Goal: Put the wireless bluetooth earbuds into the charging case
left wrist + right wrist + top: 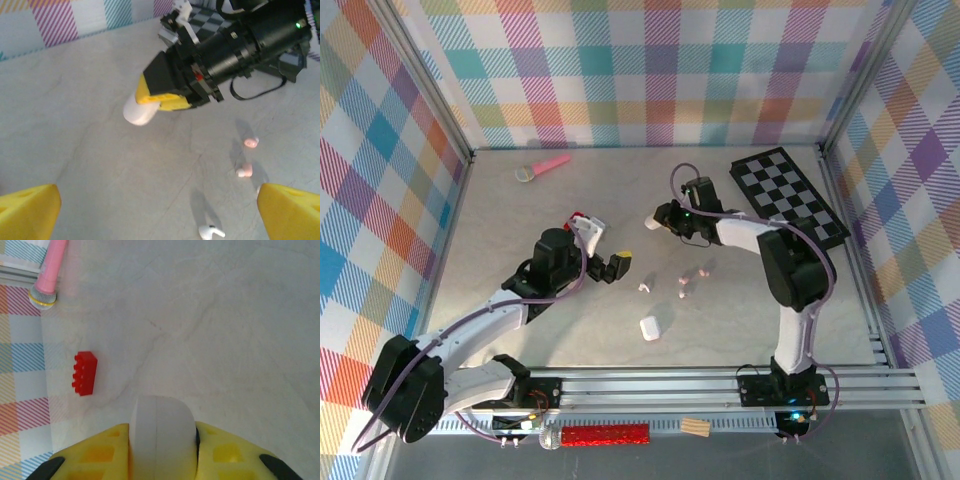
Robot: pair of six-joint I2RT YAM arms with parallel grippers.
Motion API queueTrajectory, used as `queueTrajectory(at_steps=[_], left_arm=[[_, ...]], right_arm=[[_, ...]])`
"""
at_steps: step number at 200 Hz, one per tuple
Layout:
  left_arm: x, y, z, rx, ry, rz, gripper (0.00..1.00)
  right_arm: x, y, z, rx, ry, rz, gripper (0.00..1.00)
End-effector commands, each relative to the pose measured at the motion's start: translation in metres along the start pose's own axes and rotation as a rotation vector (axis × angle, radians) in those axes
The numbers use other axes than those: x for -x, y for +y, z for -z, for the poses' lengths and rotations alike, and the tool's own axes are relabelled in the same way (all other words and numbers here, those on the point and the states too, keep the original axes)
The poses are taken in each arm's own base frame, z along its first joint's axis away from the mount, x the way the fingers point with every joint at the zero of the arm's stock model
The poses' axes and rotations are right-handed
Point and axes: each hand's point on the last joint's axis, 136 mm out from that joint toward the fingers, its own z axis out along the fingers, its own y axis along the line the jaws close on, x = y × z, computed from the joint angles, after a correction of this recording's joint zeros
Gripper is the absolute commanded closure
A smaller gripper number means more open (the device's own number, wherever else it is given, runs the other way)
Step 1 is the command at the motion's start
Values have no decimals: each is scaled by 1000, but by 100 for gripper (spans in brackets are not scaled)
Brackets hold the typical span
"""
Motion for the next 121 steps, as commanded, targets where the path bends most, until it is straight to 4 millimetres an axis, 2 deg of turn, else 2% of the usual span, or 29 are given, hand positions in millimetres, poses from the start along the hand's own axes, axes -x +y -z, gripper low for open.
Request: queueTrajectory(at_steps=[1, 29, 53, 76, 91, 121], left_arm=[[-3, 14, 10, 107, 45, 74, 0], [-13, 39, 20, 266, 85, 162, 0], [-21, 51, 27, 348, 145, 185, 0], [-35, 66, 32, 441, 253, 226, 0], [-52, 74, 35, 494, 361, 227, 0], [-73, 89, 39, 564, 487, 251, 0]], right_arm=[[7, 6, -17, 26, 12, 22, 83], [11, -2, -35, 6, 23, 16, 73], [16, -8, -35, -42, 9, 47, 60], [23, -8, -22, -88, -18, 90, 42], [26, -7, -10, -114, -35, 115, 30], [22, 3, 21, -122, -43, 124, 17]])
